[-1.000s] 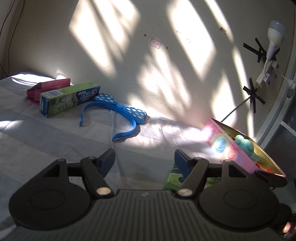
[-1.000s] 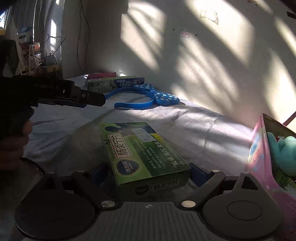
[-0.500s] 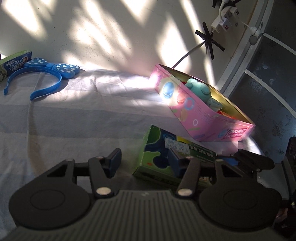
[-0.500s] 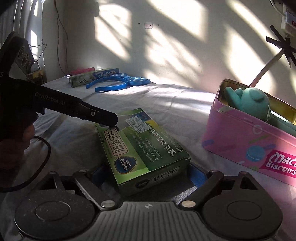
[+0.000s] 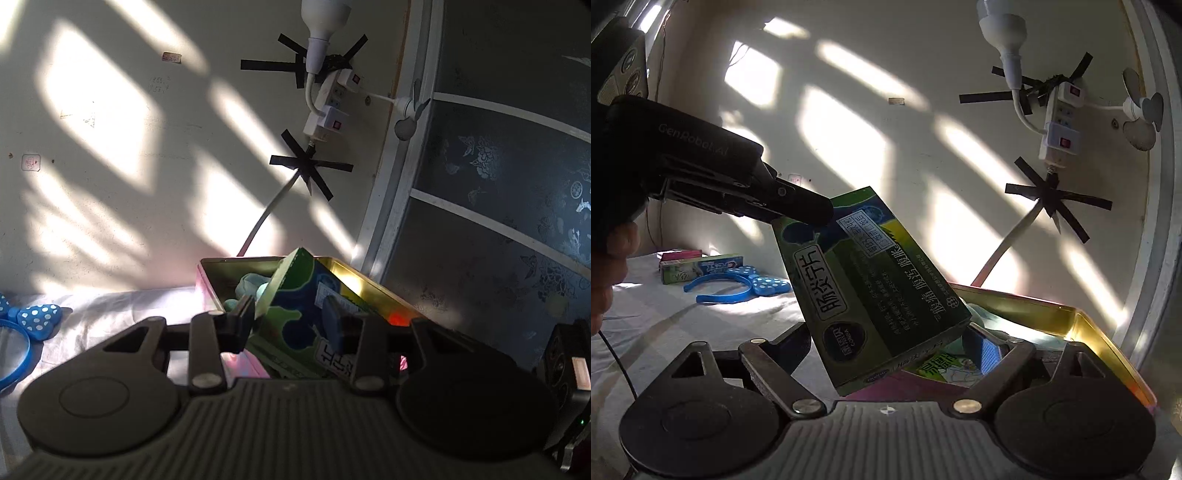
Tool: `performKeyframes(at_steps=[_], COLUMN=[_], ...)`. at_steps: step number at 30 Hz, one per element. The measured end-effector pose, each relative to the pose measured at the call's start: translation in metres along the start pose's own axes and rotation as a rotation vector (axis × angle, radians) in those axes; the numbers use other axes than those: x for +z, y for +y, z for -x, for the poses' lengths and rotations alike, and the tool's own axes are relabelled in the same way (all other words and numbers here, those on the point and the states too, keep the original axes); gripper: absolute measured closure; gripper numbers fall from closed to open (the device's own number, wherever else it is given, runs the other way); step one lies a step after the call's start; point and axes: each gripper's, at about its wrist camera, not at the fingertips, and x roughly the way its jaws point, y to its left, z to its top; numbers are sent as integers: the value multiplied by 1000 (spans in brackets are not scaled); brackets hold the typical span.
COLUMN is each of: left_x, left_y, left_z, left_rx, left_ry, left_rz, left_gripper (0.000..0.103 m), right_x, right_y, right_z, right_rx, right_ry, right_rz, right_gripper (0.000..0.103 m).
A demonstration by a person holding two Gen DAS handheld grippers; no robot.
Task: Organize objects
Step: 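Lower the green box into the tin and open the right gripper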
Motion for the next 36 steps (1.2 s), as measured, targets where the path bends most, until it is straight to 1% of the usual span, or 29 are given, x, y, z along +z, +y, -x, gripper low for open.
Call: performKeyframes(at_steps=[2, 5, 6, 7, 9, 11, 12, 15, 18, 23, 31, 33, 36], left_x=[2, 8, 10, 12, 12, 7, 3, -8, -14, -19, -40, -47, -58], left_y=[-11, -27, -31, -37, -45, -51, -51, -51, -48, -37, -14, -5, 11], left_z=[-26, -63, -74, -86, -105, -118, -120, -116, -106, -79, -32, -22, -8], left_rx=[5, -6, -6, 4, 31, 69, 79, 103, 156, 216, 309, 338, 395], left_ry=[18, 45, 50, 57, 89, 119, 129, 142, 138, 117, 104, 104, 113], left_rz=[-12, -11, -13, -19, -26, -38, -40, -60, -89, -74, -76, -76, -72], left_gripper=[61, 61, 60, 54, 49, 49, 49, 48, 48, 46, 44, 42, 41], right_x=[-2, -7, -8, -8, -12, -16, -18, -24, -25, -20, -11, -7, 0], right_y=[-21, -45, -52, -60, -73, -86, -92, -106, -103, -92, -58, -45, -25], right_z=[-6, -13, -17, -21, -32, -39, -41, -36, -34, -28, -21, -20, -18], right_rx=[-37, -101, -114, -128, -241, -330, -337, -316, -321, -282, -239, -227, -204], right_ry=[15, 38, 44, 50, 55, 70, 71, 62, 65, 74, 82, 78, 70], right_rz=[-18, -16, -18, -20, -14, -34, -62, -155, -154, -173, -161, -145, -114], right_gripper=[15, 15, 15, 15, 15, 10, 10, 11, 11, 11, 11, 11, 11])
